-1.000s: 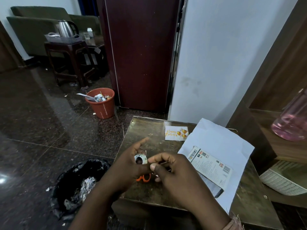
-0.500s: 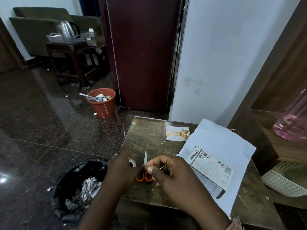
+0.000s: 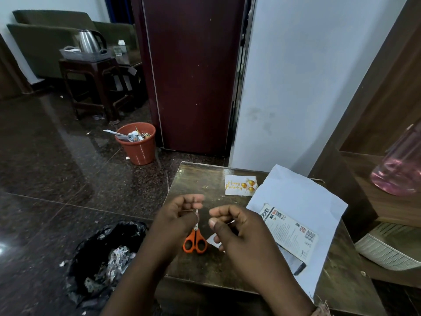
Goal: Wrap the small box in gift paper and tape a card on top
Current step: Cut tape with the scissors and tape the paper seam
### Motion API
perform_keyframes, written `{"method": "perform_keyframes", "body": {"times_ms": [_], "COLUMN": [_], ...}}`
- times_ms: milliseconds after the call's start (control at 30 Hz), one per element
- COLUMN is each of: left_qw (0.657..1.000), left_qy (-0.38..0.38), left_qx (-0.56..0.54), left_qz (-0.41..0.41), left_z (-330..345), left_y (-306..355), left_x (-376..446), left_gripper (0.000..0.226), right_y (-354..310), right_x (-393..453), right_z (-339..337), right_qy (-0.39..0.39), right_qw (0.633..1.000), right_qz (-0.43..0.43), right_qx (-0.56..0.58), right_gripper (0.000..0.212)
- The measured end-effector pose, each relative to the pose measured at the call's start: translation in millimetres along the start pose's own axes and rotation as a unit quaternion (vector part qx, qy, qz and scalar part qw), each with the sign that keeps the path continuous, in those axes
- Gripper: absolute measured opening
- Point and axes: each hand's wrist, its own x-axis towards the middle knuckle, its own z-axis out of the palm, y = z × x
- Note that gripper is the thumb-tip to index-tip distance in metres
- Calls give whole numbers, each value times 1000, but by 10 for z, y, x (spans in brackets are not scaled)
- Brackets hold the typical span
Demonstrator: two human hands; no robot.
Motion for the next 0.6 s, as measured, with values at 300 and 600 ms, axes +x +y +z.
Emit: {"method": "perform_keyframes", "body": {"times_ms": [300, 600], "left_qw": [986, 981], "left_qy": [-144, -183], "left_qx": [-78, -54], "left_qz": [5, 21], "left_z": [61, 86], "left_y": [68, 56], "left_x": [-80, -103], "left_gripper": [41, 43], "right_y": [45, 2], "right_x": [41, 26], "right_z": [-51, -105], "right_qy": [93, 149], "right_qw": [995, 988], "right_qz": [-3, -7], "right_qx": [23, 48], "right_gripper": [15, 15]}}
